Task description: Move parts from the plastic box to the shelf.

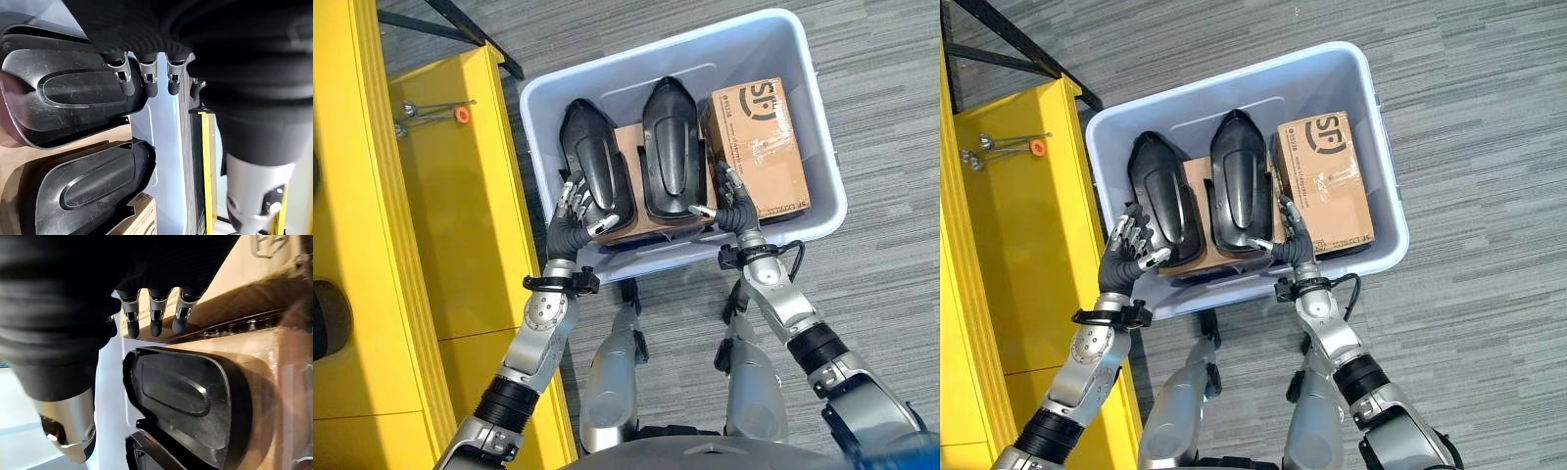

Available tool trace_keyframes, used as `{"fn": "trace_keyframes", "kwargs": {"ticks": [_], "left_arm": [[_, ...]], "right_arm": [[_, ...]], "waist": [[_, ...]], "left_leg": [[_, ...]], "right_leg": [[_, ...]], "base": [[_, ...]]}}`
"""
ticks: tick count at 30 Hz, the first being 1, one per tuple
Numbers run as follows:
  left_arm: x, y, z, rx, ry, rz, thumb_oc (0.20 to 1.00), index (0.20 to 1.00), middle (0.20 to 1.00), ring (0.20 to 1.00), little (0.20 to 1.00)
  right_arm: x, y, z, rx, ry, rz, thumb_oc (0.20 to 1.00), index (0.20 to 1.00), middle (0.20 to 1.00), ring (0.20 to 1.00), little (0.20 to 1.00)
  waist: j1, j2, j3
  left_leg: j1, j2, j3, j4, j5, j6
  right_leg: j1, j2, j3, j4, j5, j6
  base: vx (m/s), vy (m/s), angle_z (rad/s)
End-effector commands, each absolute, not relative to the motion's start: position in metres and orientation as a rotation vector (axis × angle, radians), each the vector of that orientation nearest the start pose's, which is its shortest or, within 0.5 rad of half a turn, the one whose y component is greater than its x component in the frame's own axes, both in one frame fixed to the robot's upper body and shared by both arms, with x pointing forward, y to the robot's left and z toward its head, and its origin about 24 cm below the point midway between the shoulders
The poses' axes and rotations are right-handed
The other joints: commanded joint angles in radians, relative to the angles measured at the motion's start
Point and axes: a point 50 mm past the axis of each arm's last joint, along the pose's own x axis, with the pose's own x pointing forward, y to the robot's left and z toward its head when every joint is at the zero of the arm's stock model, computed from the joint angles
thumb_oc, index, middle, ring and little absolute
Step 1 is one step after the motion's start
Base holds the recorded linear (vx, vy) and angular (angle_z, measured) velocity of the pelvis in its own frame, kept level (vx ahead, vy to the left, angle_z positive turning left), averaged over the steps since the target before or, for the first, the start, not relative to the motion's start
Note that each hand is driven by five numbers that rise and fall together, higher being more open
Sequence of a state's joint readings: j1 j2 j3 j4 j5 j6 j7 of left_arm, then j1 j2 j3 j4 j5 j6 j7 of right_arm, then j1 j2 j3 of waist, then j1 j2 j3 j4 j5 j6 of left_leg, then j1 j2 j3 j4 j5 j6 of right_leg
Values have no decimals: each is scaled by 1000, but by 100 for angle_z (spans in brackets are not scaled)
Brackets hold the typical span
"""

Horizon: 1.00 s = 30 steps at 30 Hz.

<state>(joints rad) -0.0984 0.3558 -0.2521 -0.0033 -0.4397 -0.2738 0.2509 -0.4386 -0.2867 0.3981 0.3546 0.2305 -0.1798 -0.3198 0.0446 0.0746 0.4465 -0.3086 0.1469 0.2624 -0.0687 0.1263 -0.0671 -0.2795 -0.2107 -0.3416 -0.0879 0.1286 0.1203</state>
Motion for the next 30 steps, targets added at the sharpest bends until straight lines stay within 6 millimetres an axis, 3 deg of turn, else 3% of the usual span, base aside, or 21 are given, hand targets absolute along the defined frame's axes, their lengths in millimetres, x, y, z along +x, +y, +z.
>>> {"fn": "trace_keyframes", "kwargs": {"ticks": [1, 13, 30], "left_arm": [[263, 169, 103, -138, -380, 24, 1000, 1000, 1000, 1000, 1000], [265, 163, 108, -155, -403, 2, 1000, 1000, 1000, 1000, 1000], [265, 161, 111, -159, -412, -20, 1000, 1000, 1000, 1000, 1000]], "right_arm": [[333, -109, 114, -100, -317, 65, 1000, 1000, 1000, 1000, 1000], [350, -122, 110, -131, -268, -35, 1000, 1000, 1000, 1000, 1000], [361, -127, 102, -189, -204, -70, 1000, 1000, 1000, 1000, 1000]], "waist": [[-9, -17, 30], [4, -2, 48], [16, -11, 73]], "left_leg": [[26, 6, -36, 16, -42, -29], [-1, 3, -43, 18, -41, -30], [-58, -1, -57, 25, -42, -23]], "right_leg": [[-51, -33, 23, 73, -9, 23], [-81, -29, 29, 80, -8, 23], [-142, -27, 30, 96, -5, 23]], "base": [[0, 0, 0], [2, -2, 1], [0, 0, 0]]}}
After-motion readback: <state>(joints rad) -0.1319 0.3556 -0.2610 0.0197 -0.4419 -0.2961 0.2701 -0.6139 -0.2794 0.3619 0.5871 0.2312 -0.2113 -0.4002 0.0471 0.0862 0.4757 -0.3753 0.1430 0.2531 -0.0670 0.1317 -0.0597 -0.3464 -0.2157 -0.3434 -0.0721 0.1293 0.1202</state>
